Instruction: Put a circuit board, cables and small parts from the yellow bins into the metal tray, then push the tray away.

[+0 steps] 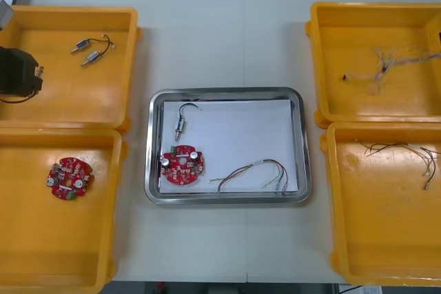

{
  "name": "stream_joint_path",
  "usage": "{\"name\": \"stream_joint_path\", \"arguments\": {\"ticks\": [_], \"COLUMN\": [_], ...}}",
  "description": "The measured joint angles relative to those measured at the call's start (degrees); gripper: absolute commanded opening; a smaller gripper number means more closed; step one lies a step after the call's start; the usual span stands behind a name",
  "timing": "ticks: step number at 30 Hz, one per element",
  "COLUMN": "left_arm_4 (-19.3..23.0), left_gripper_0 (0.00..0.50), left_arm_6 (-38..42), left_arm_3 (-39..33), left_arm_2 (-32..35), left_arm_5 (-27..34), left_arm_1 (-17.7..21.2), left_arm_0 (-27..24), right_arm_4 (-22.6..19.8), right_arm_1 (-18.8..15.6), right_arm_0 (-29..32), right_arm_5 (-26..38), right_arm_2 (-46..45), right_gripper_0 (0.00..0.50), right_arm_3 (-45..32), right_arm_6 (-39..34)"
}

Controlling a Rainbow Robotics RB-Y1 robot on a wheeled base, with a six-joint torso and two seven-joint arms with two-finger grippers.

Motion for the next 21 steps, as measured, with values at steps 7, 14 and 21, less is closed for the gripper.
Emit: {"name": "stream_joint_path", "arguments": {"ticks": [7,14,21], "left_arm_4": [-0.2,-0.3,-0.3], "left_gripper_0": [0.000,0.000,0.000], "left_arm_6": [0.0,0.0,0.0], "left_arm_3": [0.0,0.0,0.0], "left_arm_2": [0.0,0.0,0.0], "left_arm_5": [0.0,0.0,0.0], "left_arm_1": [0.0,0.0,0.0], "left_arm_0": [0.0,0.3,0.6], "right_arm_4": [0.2,0.2,0.8], "right_arm_1": [0.0,0.2,1.4], "right_arm_0": [0.0,0.0,0.1], "right_arm_5": [0.0,-0.1,-1.7], "right_arm_2": [0.0,0.0,0.0], "right_gripper_0": [0.500,0.500,0.500], "right_arm_3": [0.0,0.0,0.2], "right_arm_6": [0.0,0.0,0.0]}}
